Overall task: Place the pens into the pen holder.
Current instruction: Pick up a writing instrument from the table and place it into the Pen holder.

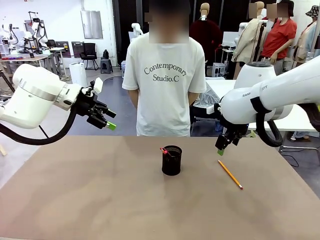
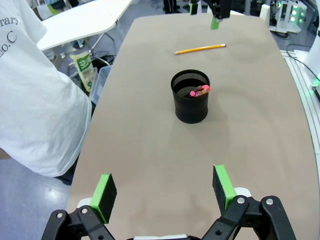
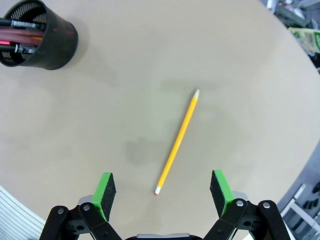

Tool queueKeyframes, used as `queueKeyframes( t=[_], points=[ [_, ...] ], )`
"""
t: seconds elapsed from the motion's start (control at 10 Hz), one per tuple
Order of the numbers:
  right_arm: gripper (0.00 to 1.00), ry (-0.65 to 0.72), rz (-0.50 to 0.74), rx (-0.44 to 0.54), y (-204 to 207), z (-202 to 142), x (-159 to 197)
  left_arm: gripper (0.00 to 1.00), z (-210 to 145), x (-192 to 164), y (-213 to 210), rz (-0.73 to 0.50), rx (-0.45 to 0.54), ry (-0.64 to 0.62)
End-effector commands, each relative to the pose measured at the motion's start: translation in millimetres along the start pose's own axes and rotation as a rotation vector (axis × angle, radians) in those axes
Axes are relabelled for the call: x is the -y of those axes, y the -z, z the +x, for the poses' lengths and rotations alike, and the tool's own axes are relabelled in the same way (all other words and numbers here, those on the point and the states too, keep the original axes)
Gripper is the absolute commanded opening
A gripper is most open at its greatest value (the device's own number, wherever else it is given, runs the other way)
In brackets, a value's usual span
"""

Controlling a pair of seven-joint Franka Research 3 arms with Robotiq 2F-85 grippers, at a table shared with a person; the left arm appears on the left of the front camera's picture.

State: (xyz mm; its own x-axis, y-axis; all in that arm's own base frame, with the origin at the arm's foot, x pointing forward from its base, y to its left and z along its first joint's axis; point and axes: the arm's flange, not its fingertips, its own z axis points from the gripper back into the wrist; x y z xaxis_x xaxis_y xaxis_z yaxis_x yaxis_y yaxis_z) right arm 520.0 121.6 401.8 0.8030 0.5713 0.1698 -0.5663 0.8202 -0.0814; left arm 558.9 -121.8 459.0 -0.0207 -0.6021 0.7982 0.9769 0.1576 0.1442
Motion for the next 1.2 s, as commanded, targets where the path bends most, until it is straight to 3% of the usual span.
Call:
queueKeyframes(
  t=[0.0,0.2,1.1],
  points=[
    [1.00,-0.020,-0.029,-0.059,25,23,-1,1.00,0,0,-1,0.001,-0.004,0.001],
    [1.00,0.012,-0.010,-0.103,43,27,-5,1.00,0,0,-1,0.001,-0.004,0.001],
    [1.00,0.239,0.024,-0.159,97,57,54,1.00,0,0,-1,0.001,-0.004,0.001]
  ],
)
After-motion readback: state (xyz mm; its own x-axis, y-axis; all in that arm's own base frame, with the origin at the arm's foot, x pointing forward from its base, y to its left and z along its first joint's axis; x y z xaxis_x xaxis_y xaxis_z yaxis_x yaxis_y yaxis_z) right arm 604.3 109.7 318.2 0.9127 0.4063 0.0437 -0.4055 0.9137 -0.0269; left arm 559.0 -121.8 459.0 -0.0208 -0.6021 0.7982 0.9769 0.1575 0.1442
